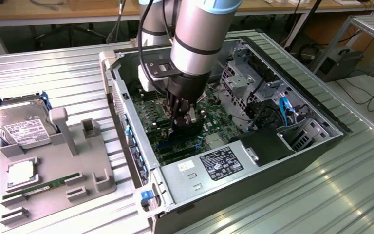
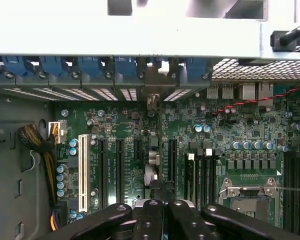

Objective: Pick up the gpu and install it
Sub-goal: 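Press down on the gpu until it lock into place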

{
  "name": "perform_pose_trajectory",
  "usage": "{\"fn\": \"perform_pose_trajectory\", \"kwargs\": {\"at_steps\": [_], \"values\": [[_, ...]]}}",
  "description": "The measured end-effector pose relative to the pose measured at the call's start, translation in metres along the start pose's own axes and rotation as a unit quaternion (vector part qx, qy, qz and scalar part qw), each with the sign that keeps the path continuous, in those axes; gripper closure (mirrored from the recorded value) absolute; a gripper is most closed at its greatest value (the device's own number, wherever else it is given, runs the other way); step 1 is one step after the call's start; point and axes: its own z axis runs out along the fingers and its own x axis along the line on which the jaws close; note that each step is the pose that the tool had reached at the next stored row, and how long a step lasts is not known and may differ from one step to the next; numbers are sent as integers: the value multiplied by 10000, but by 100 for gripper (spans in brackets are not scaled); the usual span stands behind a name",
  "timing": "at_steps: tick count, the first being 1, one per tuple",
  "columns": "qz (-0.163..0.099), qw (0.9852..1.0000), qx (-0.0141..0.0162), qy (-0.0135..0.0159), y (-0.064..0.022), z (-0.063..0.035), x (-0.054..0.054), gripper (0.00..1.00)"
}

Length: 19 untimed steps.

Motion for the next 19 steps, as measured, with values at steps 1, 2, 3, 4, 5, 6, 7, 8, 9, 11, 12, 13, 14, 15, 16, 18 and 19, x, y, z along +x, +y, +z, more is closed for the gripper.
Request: {"fn": "perform_pose_trajectory", "kwargs": {"at_steps": [1,2,3,4,5,6,7,8,9,11,12,13,14,15,16,18,19], "values": [[0,10000,1,-2,1,4,1,89],[1,10000,2,-7,3,14,1,89],[1,10000,1,-5,5,15,2,89],[1,10000,1,-3,5,15,3,89],[1,10000,0,-1,6,17,4,89],[1,10000,-1,1,6,16,4,89],[1,10000,0,-1,7,12,4,89],[1,10000,2,-6,10,-20,2,89],[1,10000,2,-3,13,-64,0,89],[1,10000,1,-2,19,-166,-5,89],[1,10000,1,-1,21,-210,-7,89],[0,10000,0,-1,24,-259,-9,89],[1,10000,0,-1,27,-295,-11,89],[1,10000,0,0,30,-349,-13,89],[1,10000,0,-1,33,-388,-15,89],[1,10000,1,-2,34,-400,-15,89],[0,10000,0,-1,33,-401,-15,89]]}}
